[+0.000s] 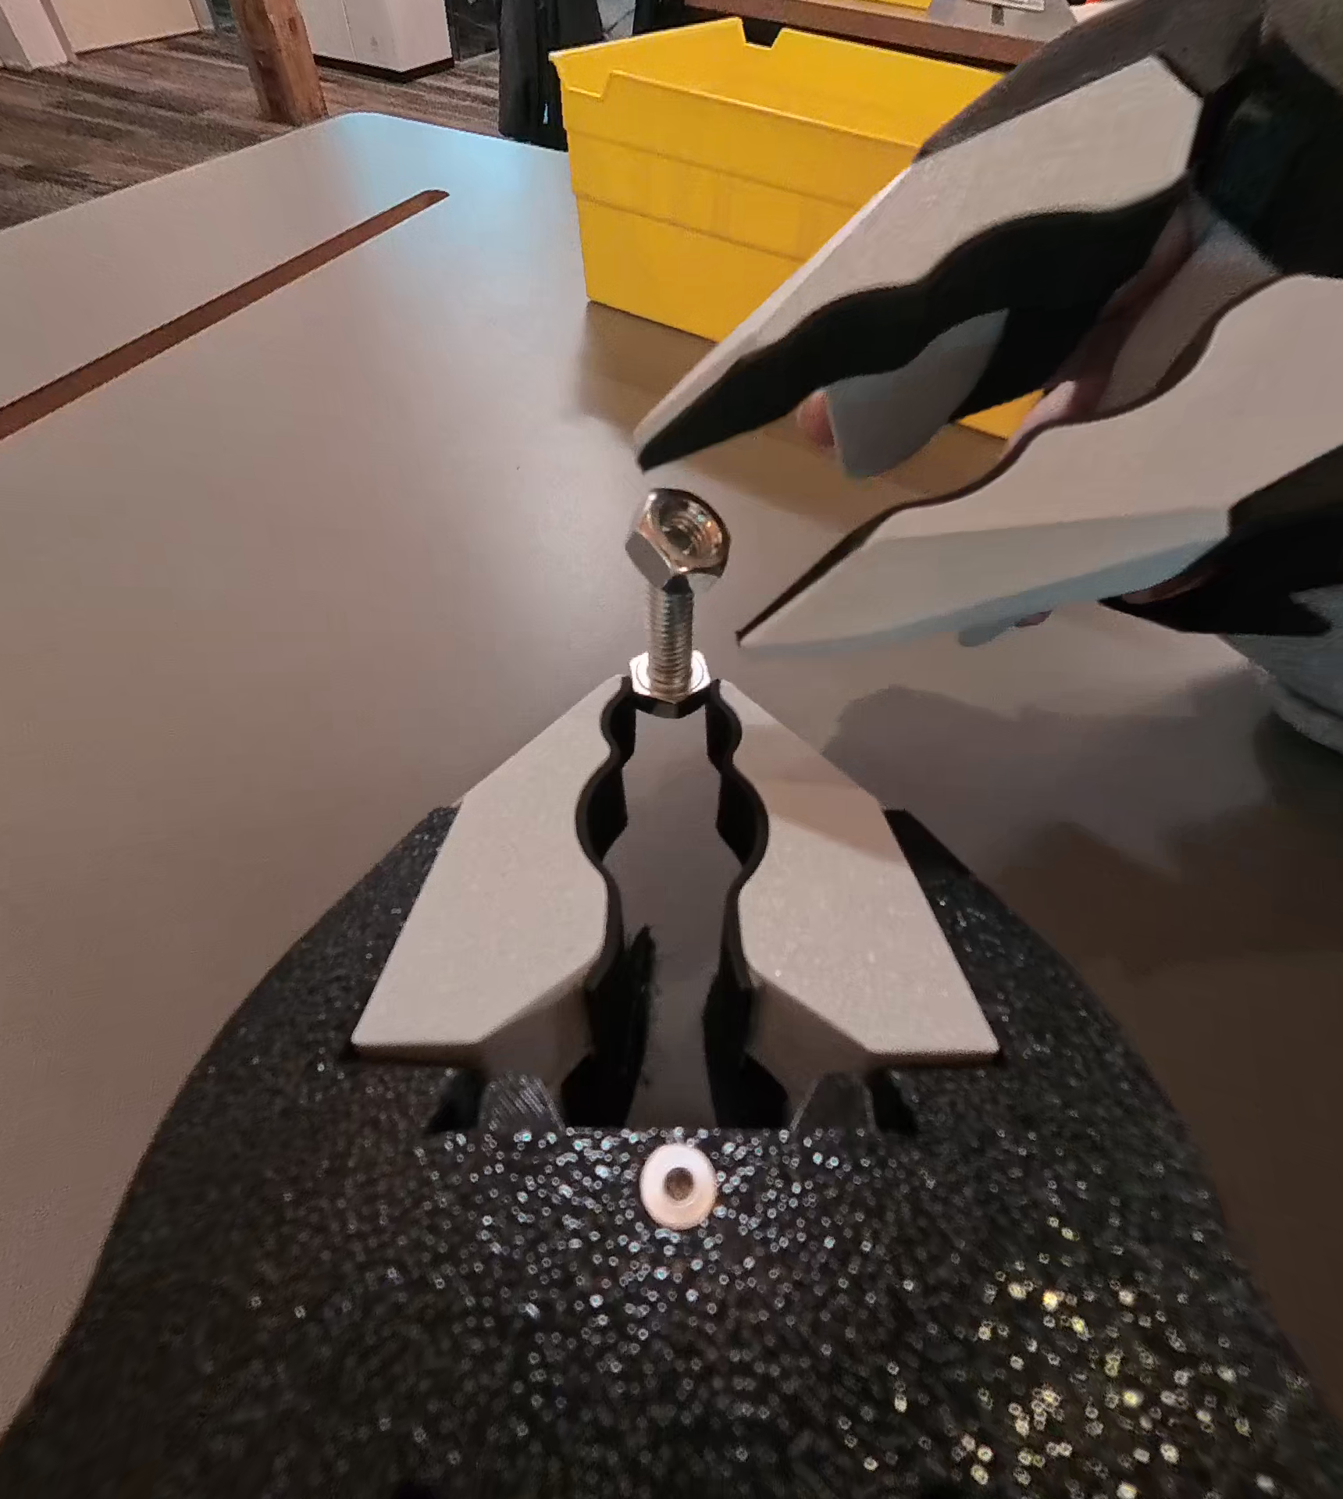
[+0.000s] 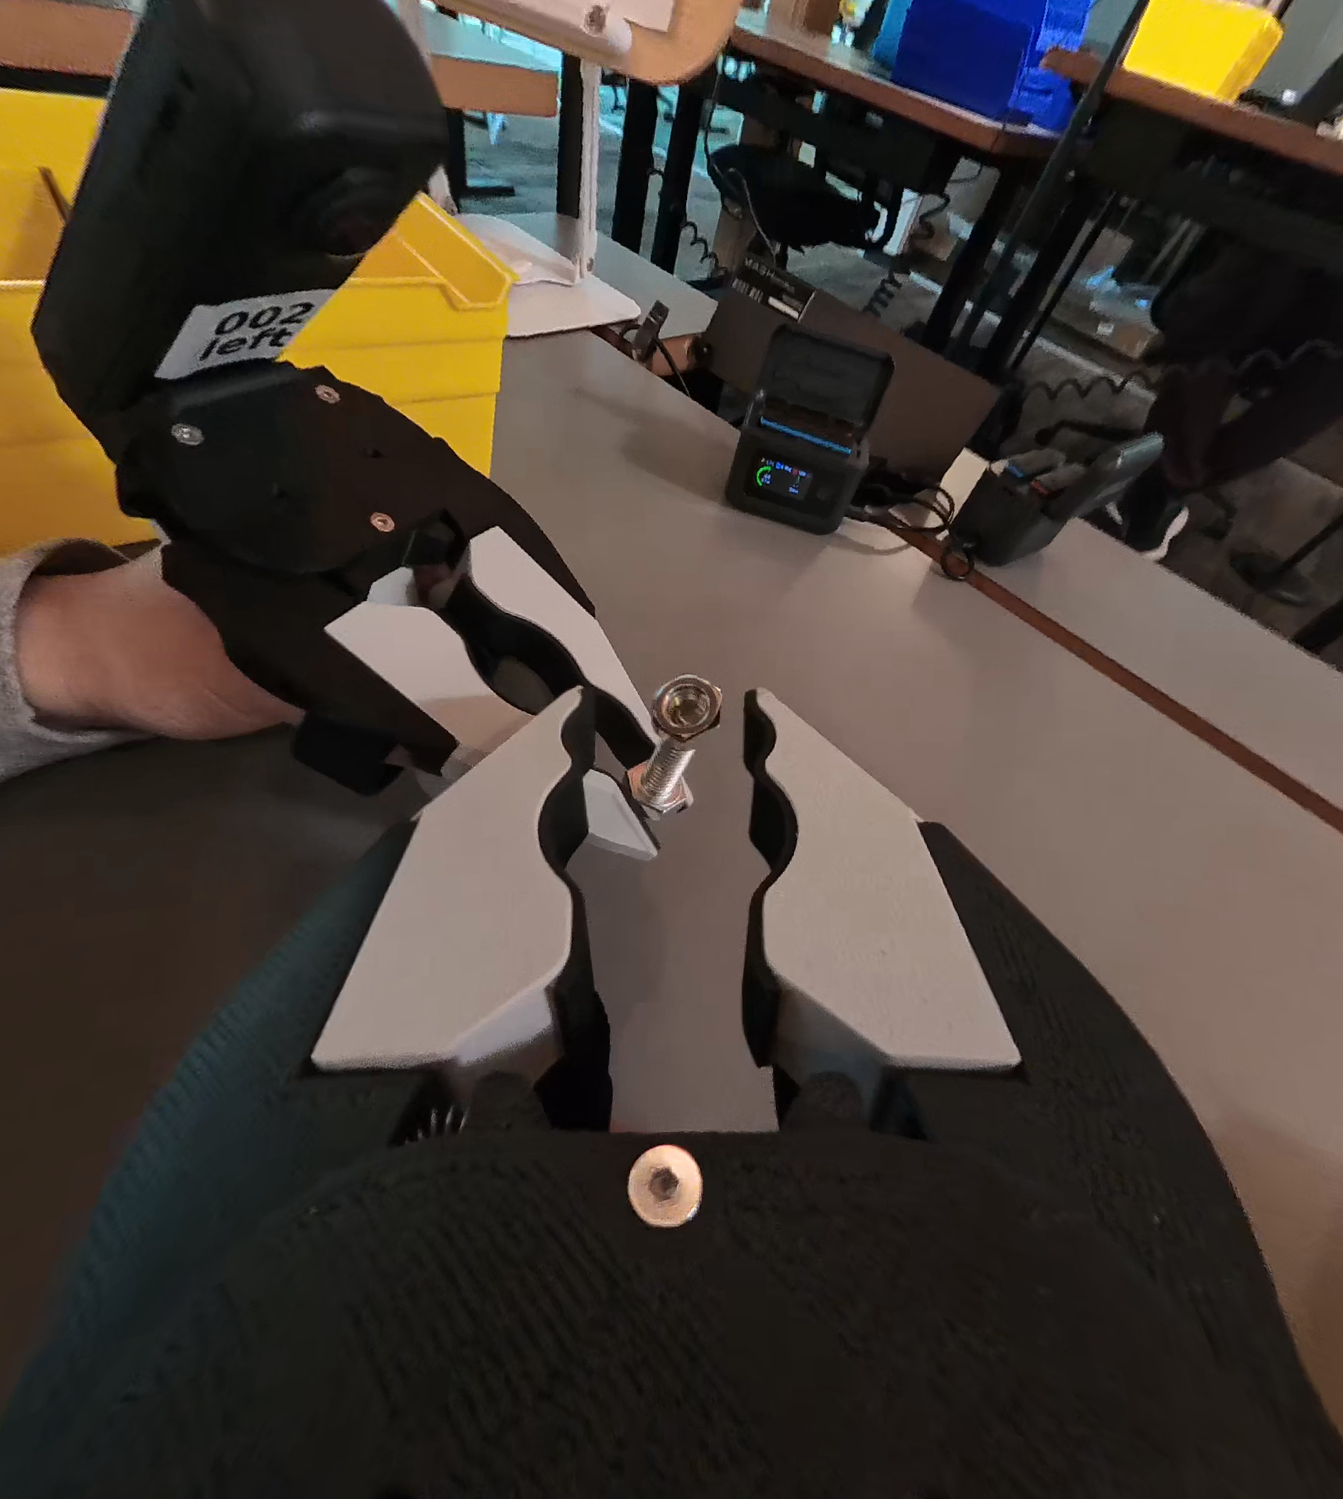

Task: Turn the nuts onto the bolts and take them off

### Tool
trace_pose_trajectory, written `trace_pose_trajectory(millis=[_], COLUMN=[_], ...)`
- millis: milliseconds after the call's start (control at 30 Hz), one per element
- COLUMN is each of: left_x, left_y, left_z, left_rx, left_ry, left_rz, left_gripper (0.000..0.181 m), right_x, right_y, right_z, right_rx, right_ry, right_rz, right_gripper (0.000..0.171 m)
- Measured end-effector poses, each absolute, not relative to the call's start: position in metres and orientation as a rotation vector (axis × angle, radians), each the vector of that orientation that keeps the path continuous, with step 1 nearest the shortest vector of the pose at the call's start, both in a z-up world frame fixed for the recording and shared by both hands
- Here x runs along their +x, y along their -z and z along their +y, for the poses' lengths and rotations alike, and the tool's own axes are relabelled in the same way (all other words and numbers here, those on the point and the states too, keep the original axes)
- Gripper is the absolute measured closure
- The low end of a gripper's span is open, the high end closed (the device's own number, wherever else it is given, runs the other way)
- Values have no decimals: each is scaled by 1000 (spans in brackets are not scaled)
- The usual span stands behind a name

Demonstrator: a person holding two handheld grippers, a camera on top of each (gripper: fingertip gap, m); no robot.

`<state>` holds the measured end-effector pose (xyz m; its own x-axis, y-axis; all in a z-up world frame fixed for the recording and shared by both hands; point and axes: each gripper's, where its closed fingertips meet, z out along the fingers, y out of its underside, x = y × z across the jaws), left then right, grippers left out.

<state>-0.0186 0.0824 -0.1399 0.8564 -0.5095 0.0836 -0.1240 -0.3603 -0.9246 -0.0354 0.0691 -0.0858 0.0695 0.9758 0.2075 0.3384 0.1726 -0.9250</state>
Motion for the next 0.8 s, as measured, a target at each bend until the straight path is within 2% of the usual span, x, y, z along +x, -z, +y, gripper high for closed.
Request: trace_pose_trajectory(millis=[133,267,533,700,800], left_x=[-10,14,27,28,28], left_y=[138,136,142,142,141], left_z=[77,57,43,42,41], left_rx=[-1896,-1843,-1854,-1856,-1845], left_ry=[491,652,739,747,756], left_rz=[537,720,841,853,849], left_gripper=[166,166,166,166,166], right_x=[-31,-13,3,1,-1], right_y=[80,74,86,91,92], right_z=[59,35,31,29,31], right_rx=[-1109,-915,-920,-898,-876], right_ry=[-773,-987,-1136,-1126,-1096], right_rz=[-1562,-1707,-1848,-1860,-1846], right_gripper=[124,123,144,145,154])
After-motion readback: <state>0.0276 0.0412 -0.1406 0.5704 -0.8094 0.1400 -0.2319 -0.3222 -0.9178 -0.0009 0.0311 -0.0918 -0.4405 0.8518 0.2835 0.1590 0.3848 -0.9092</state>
